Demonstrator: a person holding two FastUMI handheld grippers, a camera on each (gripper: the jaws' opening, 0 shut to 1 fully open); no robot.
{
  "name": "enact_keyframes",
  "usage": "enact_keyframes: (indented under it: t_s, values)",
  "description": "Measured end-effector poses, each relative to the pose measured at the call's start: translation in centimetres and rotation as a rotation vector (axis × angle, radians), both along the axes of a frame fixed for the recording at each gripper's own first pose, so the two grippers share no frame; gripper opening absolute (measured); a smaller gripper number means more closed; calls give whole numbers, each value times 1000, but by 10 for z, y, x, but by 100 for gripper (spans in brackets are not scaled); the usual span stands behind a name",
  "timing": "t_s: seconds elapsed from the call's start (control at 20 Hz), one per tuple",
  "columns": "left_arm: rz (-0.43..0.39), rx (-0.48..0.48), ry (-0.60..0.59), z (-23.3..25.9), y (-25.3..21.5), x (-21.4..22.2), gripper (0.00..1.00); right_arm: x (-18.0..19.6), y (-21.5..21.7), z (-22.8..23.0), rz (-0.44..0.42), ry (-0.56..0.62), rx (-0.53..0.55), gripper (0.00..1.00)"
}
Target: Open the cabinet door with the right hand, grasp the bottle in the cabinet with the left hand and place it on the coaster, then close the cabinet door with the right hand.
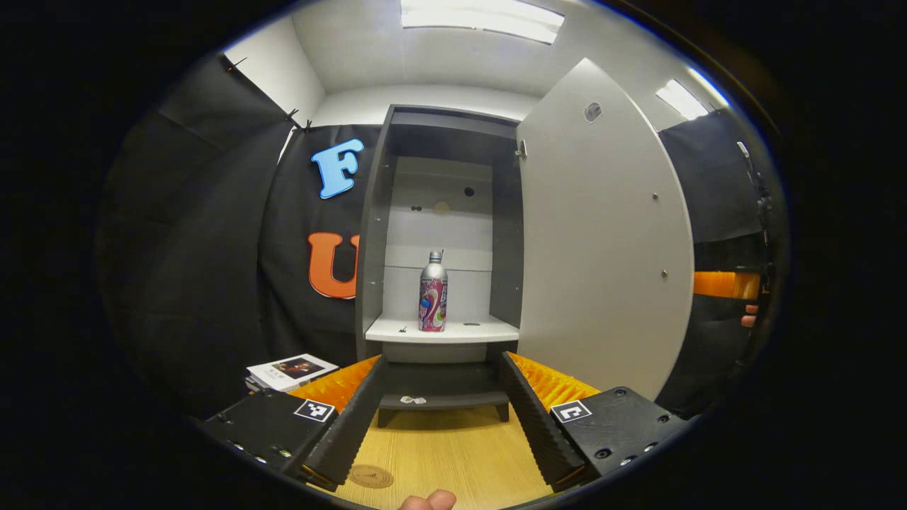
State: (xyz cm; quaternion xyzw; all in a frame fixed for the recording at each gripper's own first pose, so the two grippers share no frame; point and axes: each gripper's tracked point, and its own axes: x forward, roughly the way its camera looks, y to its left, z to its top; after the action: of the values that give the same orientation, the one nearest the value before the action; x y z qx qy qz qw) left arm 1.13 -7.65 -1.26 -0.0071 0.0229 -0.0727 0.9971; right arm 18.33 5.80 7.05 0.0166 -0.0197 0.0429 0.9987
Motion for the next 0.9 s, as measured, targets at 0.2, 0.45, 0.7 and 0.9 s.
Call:
enact_keyframes:
  t_s: [0.2,0.45,0.7,0.9]
  values:
    - [-4,-7,-30,21,-3,65,95,-1,-2,0,6,1,28,88]
    - [12,11,-45,31,-2,163,95,1,-2,-2,10,22,57,88]
    - [48,-12,-34,25,3,237,95,0,-4,-2,-21,42,32,88]
    - [77,30,-16,11,2,283,95,-1,-6,-4,-31,53,44,88]
